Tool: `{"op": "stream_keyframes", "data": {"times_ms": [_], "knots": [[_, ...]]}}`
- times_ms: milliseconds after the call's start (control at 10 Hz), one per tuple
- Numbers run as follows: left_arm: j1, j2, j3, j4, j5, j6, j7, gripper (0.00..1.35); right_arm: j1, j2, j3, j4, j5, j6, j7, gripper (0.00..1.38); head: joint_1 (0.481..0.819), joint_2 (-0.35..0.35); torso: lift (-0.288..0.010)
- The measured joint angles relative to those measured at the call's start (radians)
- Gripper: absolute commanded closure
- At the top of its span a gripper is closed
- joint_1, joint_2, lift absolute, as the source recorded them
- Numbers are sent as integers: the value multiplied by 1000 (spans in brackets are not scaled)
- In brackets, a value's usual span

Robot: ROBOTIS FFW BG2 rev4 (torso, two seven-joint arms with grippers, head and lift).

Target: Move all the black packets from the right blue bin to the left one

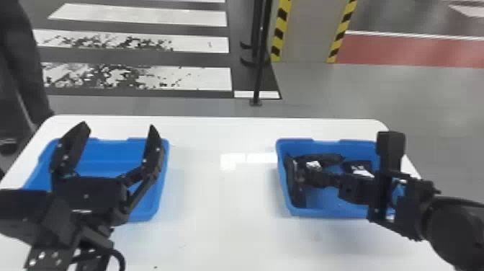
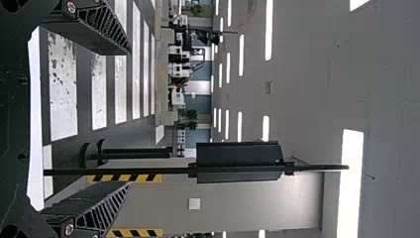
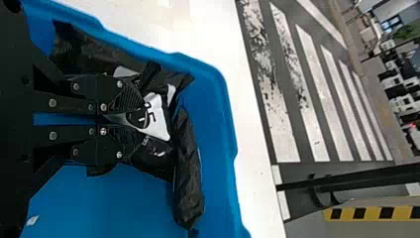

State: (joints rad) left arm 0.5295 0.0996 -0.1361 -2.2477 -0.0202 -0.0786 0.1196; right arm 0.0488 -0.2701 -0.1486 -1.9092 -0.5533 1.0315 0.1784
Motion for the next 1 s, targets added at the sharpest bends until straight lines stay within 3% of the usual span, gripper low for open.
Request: {"op": "stream_keyframes", "data": {"times_ms": [400,700,1000], "knots": [[0,-2,0,3,13,-11,0,98,105,19,-47,-159,-38,-80,36,1119,695,-62,-140],[-5,-4,-7,24,64,-67,-5,98,84,15,8,-56,-71,-393,192,1119,695,-26,-140],[-34,5,-52,31,208,-63,-60,107,55,-5,142,7,-146,-577,224,1119,692,4,-140]]}}
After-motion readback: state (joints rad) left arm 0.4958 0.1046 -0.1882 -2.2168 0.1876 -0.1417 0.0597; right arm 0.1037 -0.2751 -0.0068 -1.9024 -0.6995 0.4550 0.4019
